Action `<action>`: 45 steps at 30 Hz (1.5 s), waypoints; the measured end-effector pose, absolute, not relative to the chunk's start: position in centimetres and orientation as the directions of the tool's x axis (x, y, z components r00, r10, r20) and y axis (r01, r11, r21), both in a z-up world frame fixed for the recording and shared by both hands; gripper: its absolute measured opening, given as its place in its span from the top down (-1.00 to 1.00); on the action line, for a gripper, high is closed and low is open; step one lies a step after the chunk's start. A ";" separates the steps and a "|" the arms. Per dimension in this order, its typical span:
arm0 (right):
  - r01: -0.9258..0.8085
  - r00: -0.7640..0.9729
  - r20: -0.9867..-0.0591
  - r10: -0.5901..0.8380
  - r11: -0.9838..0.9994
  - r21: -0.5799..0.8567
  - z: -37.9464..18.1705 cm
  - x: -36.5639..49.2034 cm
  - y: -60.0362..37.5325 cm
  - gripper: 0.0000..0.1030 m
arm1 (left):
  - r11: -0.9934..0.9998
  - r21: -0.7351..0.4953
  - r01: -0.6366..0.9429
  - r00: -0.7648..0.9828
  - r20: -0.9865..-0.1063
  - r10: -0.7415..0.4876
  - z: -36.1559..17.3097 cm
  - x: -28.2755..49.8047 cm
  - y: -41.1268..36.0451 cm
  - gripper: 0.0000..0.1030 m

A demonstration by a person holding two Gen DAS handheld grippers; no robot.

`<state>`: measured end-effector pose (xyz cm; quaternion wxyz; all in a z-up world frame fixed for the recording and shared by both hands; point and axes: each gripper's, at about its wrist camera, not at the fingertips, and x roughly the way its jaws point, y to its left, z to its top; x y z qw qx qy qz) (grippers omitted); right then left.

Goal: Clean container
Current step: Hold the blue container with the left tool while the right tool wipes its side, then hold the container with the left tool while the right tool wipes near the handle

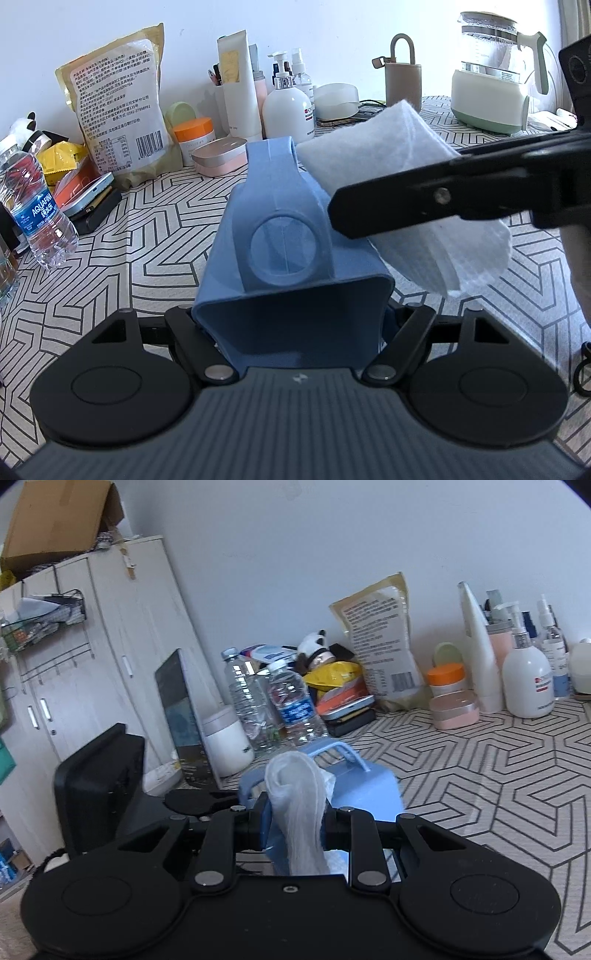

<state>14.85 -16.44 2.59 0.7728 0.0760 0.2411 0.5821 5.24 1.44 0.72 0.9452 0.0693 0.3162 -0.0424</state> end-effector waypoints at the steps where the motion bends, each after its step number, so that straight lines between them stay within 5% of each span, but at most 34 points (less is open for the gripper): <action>1: -0.859 0.217 -0.290 0.932 0.323 0.396 2.6 14.9 -16.4 0.44 | 0.987 0.104 0.124 0.796 -0.604 -0.037 0.7 5.2 1.4 -0.48; 45: -0.860 0.264 -0.298 0.917 0.364 0.358 2.8 14.8 -16.1 0.55 | 0.986 0.107 0.129 0.797 -0.603 -0.039 0.6 6.4 2.1 -0.48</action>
